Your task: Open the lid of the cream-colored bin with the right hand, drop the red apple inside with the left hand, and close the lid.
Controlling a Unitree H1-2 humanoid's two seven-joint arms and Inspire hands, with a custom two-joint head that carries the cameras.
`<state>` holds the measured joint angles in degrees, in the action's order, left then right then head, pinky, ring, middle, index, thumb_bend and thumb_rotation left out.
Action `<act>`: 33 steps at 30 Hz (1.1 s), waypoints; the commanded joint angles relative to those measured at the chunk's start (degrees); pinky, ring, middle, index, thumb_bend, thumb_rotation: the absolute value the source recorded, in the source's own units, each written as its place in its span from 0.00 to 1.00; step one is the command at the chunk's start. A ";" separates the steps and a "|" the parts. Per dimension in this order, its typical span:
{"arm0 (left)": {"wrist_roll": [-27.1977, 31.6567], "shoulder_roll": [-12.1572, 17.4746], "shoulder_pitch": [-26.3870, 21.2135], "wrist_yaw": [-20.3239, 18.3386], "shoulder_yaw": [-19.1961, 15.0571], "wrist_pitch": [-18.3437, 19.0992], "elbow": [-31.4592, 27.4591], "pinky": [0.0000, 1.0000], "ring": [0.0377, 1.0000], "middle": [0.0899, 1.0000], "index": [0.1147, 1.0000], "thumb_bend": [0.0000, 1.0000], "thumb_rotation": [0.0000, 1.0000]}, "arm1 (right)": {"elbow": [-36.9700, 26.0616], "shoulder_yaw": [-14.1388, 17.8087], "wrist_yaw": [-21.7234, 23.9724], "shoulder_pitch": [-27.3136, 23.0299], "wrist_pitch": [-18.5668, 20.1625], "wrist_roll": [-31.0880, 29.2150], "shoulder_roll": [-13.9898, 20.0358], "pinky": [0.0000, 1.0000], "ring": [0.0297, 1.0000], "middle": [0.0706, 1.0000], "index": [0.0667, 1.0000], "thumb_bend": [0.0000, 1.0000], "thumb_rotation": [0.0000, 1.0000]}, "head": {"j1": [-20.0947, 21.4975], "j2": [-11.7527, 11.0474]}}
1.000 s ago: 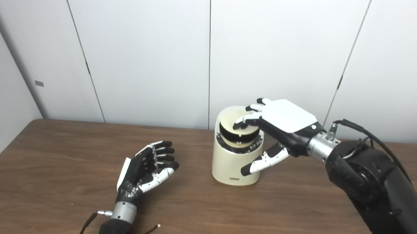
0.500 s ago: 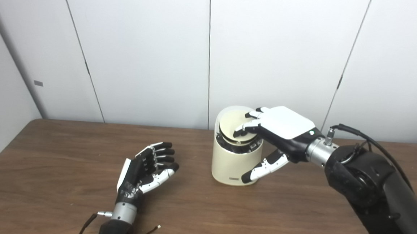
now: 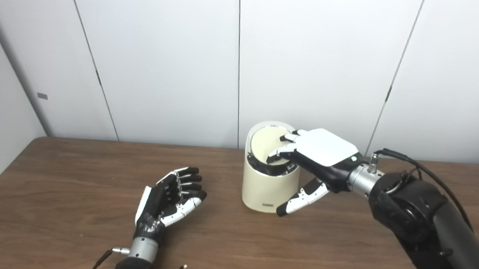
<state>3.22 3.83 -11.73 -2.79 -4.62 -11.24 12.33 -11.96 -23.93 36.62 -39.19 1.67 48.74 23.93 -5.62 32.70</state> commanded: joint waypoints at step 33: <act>0.08 -0.76 2.54 -0.08 0.81 -0.66 1.87 0.53 0.63 0.66 0.68 0.65 0.17 | -3.74 18.09 -9.52 8.24 5.43 -17.94 -3.73 0.76 0.94 0.98 1.00 0.71 0.37 | 0.30 -0.16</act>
<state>3.33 3.27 -11.45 -2.87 -4.18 -11.22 11.95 -14.17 -6.91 28.15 -30.43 6.69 32.76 19.36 -5.27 32.52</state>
